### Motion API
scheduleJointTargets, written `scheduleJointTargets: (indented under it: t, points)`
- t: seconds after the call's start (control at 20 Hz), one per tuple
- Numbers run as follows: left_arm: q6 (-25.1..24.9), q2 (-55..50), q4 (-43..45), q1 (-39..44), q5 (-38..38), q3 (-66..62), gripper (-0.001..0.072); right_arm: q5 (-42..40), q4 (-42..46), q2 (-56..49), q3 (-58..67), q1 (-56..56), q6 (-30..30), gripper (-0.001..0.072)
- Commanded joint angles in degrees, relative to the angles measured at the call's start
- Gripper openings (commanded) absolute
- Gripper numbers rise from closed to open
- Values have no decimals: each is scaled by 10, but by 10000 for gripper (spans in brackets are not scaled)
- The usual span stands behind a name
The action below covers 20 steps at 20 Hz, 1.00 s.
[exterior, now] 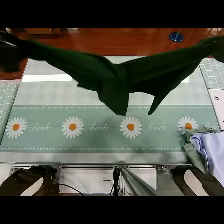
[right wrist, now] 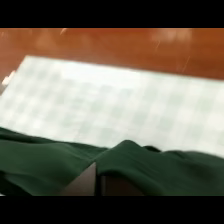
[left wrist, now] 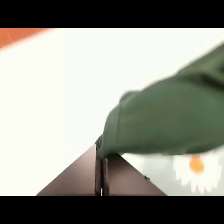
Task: Fold the shirts.
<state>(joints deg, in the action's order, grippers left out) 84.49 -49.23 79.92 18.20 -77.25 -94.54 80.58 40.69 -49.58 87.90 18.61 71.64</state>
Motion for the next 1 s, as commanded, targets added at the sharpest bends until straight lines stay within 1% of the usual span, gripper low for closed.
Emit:
scheduleJointTargets:
  t: [0.0,0.1,0.2,0.35,0.45,0.55,0.6,0.7,0.85,0.95]
  points:
    - [5,41,9,-2,-30,-76,16,8,34,63,79,2,69,20]
    - [22,54,-5,-2,-55,-118,16,38,54,78,131,2,102,20]
    - [22,65,-47,-2,-92,-160,16,86,60,87,182,2,138,20]
    - [53,75,-67,-2,-153,-203,16,188,62,87,240,2,187,20]
    - [65,77,-66,-2,-214,-208,15,259,76,87,244,2,205,20]
    - [77,71,-66,-2,-278,-190,15,257,97,82,238,-2,211,20]
    - [78,71,-67,-2,-280,-162,15,257,106,72,227,-2,211,20]
    - [72,65,-67,-2,-254,-81,16,257,109,47,174,-2,200,20]
    - [26,47,-76,-2,-164,74,16,253,105,0,42,-3,170,20]
    - [4,23,-81,-2,-91,170,16,226,104,-37,-51,-3,141,20]
